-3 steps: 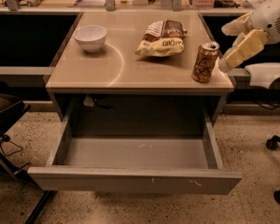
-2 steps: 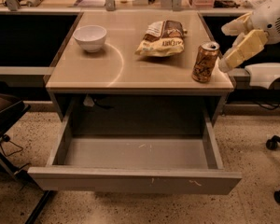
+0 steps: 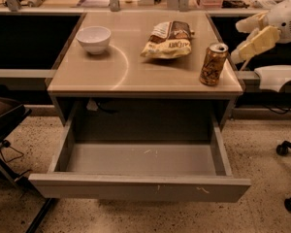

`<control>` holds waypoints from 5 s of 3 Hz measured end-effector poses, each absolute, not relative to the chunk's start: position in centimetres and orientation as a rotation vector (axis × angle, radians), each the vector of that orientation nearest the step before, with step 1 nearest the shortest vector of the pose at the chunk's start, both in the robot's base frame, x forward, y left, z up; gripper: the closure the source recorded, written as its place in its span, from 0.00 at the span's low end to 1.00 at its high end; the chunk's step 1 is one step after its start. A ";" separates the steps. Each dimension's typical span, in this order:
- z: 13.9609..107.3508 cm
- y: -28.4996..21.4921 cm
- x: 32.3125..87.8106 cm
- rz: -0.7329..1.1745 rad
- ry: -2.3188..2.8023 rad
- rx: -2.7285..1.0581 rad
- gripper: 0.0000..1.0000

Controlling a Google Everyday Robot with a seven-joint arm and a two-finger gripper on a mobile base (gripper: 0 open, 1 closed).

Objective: Place orange can into top drawer

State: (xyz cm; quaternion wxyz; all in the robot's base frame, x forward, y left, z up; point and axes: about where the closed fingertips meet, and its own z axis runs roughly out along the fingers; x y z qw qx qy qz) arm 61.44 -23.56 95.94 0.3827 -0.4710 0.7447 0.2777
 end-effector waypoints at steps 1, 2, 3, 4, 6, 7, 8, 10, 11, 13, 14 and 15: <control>96.9 -23.9 65.2 0.638 1.811 -1.178 0.00; 97.5 -24.0 65.5 0.626 1.799 -1.174 0.00; 94.9 -24.2 65.1 0.668 1.847 -1.163 0.00; 91.3 -23.2 65.0 0.765 1.880 -1.146 0.00; 89.1 -21.5 65.7 0.848 1.867 -1.117 0.00; 88.0 -21.9 66.0 0.785 1.889 -1.109 0.00; 87.9 -21.9 66.1 0.785 1.890 -1.108 0.00; 87.9 -21.9 66.1 0.785 1.890 -1.108 0.42; 87.9 -21.8 66.1 0.786 1.890 -1.108 0.66; 87.9 -23.0 63.0 0.808 1.899 -1.090 1.00; 89.7 -26.0 56.6 0.840 1.924 -1.043 1.00; 91.0 -30.4 51.2 0.864 1.970 -0.952 1.00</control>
Offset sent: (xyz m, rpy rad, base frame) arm 0.0319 -0.0025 0.0083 0.0185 -0.0882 -0.0199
